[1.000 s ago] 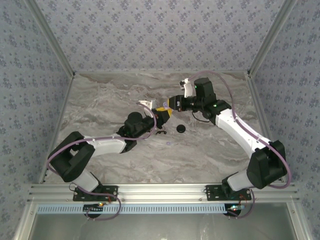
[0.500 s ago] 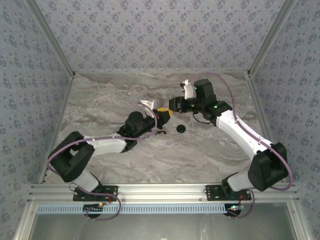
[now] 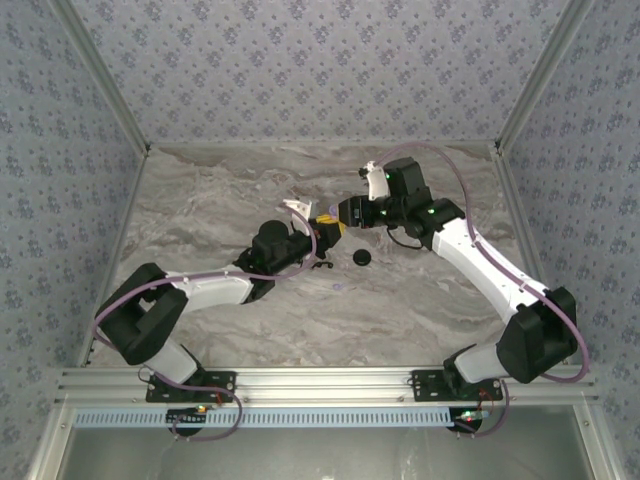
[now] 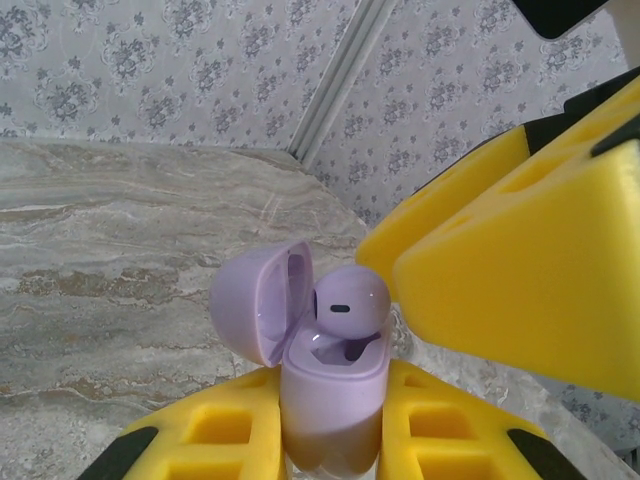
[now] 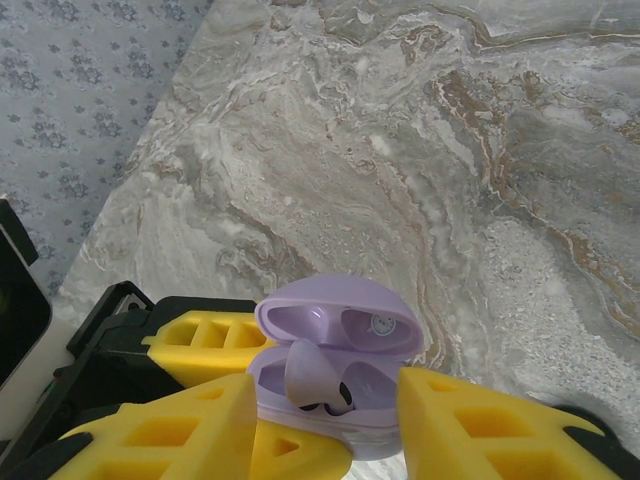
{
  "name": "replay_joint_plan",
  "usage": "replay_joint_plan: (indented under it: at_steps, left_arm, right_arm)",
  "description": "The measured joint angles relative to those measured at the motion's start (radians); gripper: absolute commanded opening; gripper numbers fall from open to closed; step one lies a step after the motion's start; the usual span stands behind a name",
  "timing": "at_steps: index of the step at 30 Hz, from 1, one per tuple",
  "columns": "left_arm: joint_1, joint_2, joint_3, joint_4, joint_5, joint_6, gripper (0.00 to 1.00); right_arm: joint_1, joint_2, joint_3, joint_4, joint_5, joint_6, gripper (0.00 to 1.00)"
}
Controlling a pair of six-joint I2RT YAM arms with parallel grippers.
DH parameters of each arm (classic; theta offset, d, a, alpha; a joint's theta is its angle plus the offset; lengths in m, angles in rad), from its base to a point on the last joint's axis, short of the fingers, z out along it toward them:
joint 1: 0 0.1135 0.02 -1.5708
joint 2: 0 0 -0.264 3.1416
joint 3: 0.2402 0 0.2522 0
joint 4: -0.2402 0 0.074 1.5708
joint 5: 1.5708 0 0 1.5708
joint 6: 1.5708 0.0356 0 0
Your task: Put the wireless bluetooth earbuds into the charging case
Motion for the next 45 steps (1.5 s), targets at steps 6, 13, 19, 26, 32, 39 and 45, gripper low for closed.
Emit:
replay_joint_plan:
  at_steps: [6, 13, 19, 26, 32, 39, 45]
  left_arm:
    - [0.000, -0.003, 0.002, -0.006, 0.015, 0.021, 0.05]
    - [-0.001, -0.018, 0.002, -0.033, 0.019, 0.056, 0.05]
    - [-0.007, -0.023, 0.008, -0.059, 0.018, 0.090, 0.05]
    - [-0.011, -0.032, 0.010, -0.080, 0.013, 0.118, 0.05]
    - [-0.012, -0.036, 0.010, -0.088, 0.006, 0.126, 0.05]
    - [-0.012, -0.050, 0.010, -0.101, -0.020, 0.129, 0.05]
    - [0.016, -0.090, -0.005, -0.135, -0.027, 0.127, 0.05]
  right_arm:
    - [0.006, 0.004, 0.014, -0.030, 0.032, -0.008, 0.44]
    - [0.018, 0.030, 0.045, -0.073, 0.071, -0.008, 0.44]
    - [0.024, 0.043, 0.068, -0.107, 0.091, -0.008, 0.41]
    - [0.024, 0.067, 0.104, -0.151, 0.130, 0.003, 0.37]
    - [0.031, 0.072, 0.114, -0.168, 0.134, 0.011, 0.48]
    - [0.039, 0.065, 0.129, -0.171, 0.135, 0.010, 0.59]
    - [0.041, -0.009, 0.129, -0.202, 0.156, 0.002, 0.62]
